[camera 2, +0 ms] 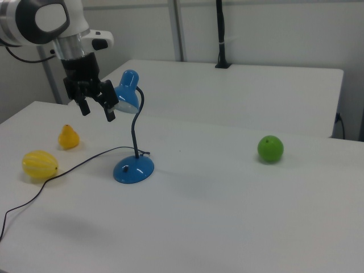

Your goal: Turn on desk lamp

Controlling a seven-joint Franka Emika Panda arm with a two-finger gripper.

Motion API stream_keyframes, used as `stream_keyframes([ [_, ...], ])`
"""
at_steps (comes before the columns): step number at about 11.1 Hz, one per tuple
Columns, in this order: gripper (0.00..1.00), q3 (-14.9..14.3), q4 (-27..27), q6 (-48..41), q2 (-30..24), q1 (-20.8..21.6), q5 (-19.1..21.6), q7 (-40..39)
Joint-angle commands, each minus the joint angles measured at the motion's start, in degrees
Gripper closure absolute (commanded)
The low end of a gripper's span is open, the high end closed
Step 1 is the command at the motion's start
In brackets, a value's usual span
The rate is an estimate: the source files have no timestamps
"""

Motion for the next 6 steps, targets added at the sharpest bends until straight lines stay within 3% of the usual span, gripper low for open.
stream_keyframes([
  [1, 0.00, -0.10, 0.76, -1.98, 0.13, 0.08, 0.23, -1.32],
  [6, 0.00, -0.10, 0.76, -1.72, 0.13, -0.01, 0.40, -1.14],
])
